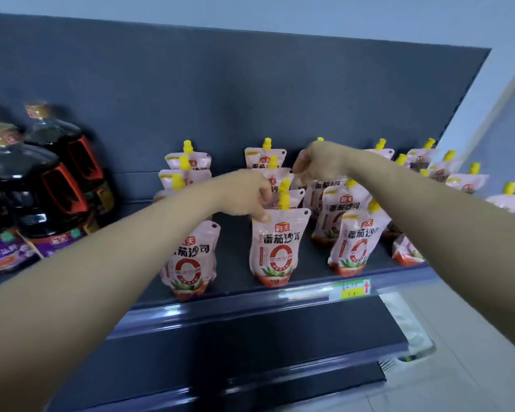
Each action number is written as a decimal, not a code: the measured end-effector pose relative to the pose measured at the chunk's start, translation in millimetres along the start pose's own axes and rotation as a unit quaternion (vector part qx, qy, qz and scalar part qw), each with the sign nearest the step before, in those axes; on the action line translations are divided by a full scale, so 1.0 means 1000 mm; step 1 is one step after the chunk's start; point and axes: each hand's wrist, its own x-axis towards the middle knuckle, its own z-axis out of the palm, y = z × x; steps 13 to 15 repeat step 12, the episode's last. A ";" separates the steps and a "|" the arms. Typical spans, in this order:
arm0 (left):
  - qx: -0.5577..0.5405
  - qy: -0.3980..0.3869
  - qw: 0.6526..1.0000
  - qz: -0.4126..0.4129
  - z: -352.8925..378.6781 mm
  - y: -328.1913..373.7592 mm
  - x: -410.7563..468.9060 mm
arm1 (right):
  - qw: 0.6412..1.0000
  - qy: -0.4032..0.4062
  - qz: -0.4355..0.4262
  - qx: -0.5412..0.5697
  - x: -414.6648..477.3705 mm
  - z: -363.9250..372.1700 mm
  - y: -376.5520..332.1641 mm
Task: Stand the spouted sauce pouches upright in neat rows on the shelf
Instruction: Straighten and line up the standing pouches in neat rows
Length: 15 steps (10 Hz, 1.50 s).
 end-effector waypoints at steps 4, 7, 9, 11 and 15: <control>-0.094 0.060 0.985 -0.132 0.036 0.020 0.007 | 0.992 -0.023 -0.098 -0.075 0.028 0.044 0.012; -0.104 0.064 0.981 -0.149 0.037 0.019 0.008 | 0.989 -0.031 -0.146 -0.019 0.043 0.050 0.015; -0.132 0.036 0.979 -0.151 0.034 0.020 0.008 | 0.985 -0.062 -0.155 0.043 0.031 0.025 0.024; -0.140 0.066 0.980 -0.124 0.025 0.029 0.009 | 0.982 0.021 -0.129 0.137 0.006 -0.021 0.049; -0.139 0.129 0.971 -0.144 0.015 0.039 0.009 | 0.979 0.071 -0.122 0.149 -0.013 -0.028 0.064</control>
